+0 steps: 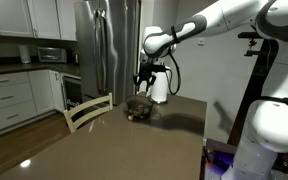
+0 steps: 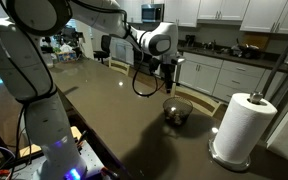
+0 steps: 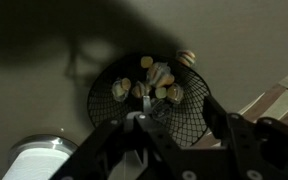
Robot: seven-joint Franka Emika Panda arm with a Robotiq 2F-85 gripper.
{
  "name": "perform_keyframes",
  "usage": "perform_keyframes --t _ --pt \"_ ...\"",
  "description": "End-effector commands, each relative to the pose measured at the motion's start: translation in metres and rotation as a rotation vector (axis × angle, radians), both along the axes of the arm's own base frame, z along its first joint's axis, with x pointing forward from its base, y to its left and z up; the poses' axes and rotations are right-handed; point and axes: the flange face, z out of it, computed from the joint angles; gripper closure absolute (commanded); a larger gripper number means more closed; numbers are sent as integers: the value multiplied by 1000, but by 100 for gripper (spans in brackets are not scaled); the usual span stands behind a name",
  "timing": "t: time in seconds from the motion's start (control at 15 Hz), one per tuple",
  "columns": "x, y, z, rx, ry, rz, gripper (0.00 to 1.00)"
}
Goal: Put the small packet inside the basket
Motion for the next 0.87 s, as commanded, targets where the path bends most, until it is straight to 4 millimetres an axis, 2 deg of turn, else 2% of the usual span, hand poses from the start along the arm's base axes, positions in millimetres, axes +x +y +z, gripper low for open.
perform_keyframes --t 0.0,0.13,0.2,0.6,0.67,0.8 --pt "7 0 2 14 14 -39 13" --pt "7 0 2 14 12 -46 2" --pt "7 0 2 15 8 -45 0" --pt "6 20 8 19 -22 44 0" --pt "5 14 2 1 -5 12 0" --pt "5 17 2 1 -5 17 0"
